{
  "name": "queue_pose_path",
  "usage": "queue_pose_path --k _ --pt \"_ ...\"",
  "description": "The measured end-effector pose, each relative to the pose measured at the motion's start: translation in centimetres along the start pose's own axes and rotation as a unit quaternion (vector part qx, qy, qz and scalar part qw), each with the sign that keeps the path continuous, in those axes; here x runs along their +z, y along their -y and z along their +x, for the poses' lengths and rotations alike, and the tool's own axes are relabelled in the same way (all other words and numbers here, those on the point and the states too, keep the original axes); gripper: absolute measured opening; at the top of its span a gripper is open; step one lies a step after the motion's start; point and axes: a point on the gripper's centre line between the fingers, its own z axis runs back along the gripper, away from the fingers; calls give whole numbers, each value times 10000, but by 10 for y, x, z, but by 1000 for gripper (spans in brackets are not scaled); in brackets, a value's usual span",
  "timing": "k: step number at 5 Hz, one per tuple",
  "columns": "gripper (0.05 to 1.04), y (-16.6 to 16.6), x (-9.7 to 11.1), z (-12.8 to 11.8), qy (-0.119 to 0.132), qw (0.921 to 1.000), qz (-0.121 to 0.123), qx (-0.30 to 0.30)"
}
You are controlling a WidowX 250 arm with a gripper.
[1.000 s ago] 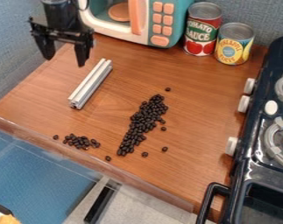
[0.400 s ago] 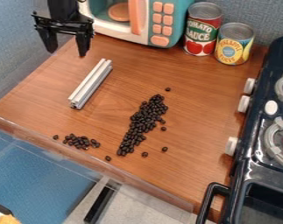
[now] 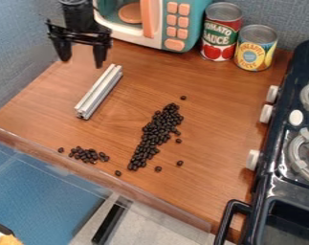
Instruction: Sweep into pile
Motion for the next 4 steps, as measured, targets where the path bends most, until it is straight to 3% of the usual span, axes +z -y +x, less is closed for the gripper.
queue_pose_path --k 1,2,4 --pt "1000 15 -17 0 -122 9999 11 8" --pt "1000 23 -13 11 -28 10000 22 54" --pt "1000 37 -27 23 -56 9998 113 140"
